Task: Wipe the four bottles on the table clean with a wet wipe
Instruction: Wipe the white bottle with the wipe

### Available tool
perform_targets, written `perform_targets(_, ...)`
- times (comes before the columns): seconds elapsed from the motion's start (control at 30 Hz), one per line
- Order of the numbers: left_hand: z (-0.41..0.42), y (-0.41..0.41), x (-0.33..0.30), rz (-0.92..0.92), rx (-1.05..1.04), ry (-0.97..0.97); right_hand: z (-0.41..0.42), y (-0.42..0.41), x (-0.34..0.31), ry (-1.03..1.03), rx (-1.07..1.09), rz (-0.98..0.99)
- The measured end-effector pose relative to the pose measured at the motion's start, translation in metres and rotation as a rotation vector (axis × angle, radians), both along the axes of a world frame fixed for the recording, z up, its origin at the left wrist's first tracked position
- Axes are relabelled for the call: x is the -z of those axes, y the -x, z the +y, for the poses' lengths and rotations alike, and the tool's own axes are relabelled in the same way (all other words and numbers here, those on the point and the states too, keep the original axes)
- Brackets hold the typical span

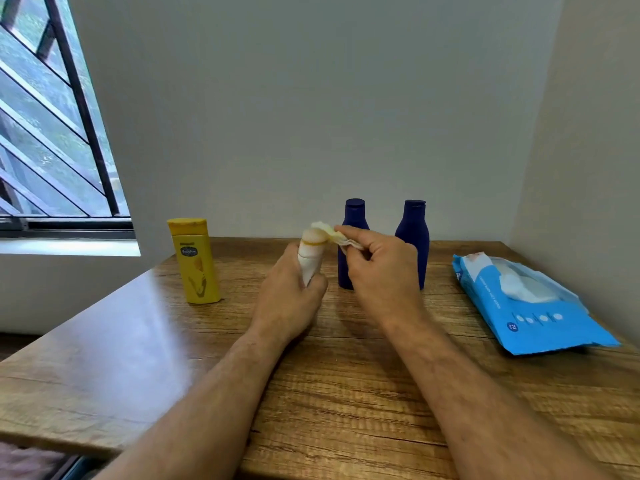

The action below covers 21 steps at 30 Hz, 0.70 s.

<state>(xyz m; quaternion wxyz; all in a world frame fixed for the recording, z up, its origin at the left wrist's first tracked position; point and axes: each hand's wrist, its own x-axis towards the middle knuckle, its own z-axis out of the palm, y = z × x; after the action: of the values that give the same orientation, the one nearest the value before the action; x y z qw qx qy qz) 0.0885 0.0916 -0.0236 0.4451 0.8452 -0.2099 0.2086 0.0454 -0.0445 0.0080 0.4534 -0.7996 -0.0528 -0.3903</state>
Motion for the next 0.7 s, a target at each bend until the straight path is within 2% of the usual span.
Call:
perform_targets(0.1, -0.002, -0.001, 0.000, -0.012, 0.034, 0.032, 0.006, 0.001, 0.001, -0.084, -0.078, 0.023)
perform_targets(0.23, 0.001, -0.002, 0.002, 0.024, 0.095, 0.110, 0.014, 0.003, 0.006, 0.047, -0.188, 0.063)
perform_targets(0.37, -0.001, -0.009, 0.007, -0.064, 0.033, 0.093, 0.014, 0.005, 0.007, 0.288, -0.111, -0.136)
perform_targets(0.5, -0.005, -0.010, 0.007, -0.166, -0.040, 0.024, 0.016, 0.003, 0.006, 0.355, -0.100, -0.231)
perform_targets(0.57, -0.005, -0.006, 0.004, -0.140, 0.016, 0.106, 0.018, 0.005, 0.006, 0.278, -0.113, -0.201)
perform_targets(0.7, -0.003, 0.006, -0.004, 0.052, 0.228, 0.348, 0.015, 0.002, 0.004, -0.048, -0.131, -0.030)
